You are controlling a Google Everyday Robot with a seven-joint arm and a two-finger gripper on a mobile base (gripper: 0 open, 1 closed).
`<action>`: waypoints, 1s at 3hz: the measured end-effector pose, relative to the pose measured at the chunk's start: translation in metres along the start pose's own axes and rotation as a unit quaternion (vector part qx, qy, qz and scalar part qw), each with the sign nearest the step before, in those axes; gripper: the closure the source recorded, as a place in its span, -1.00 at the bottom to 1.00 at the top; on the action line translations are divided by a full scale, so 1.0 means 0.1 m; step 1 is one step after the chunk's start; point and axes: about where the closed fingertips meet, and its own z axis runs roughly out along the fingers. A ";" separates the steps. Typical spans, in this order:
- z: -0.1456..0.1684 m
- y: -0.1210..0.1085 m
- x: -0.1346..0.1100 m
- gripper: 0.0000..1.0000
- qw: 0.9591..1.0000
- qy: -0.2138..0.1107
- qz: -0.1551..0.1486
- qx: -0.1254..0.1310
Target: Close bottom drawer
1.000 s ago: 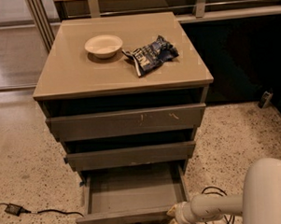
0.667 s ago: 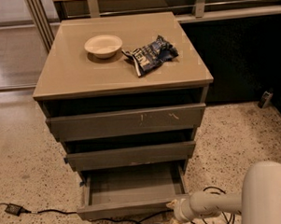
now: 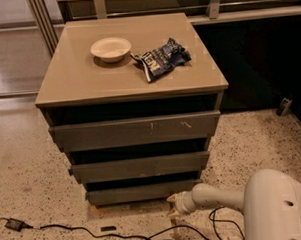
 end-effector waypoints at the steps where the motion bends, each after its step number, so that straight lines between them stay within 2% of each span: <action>1: 0.07 -0.31 -0.05 0.38 1.000 0.006 -0.021 0.015; 2: 0.07 -0.34 -0.06 0.32 1.000 0.006 -0.021 0.017; 3: 0.07 -0.34 -0.06 -0.14 1.000 0.006 -0.021 0.017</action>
Offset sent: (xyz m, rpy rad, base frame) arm 0.0287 0.0037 0.0015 -0.0183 -0.0418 0.0142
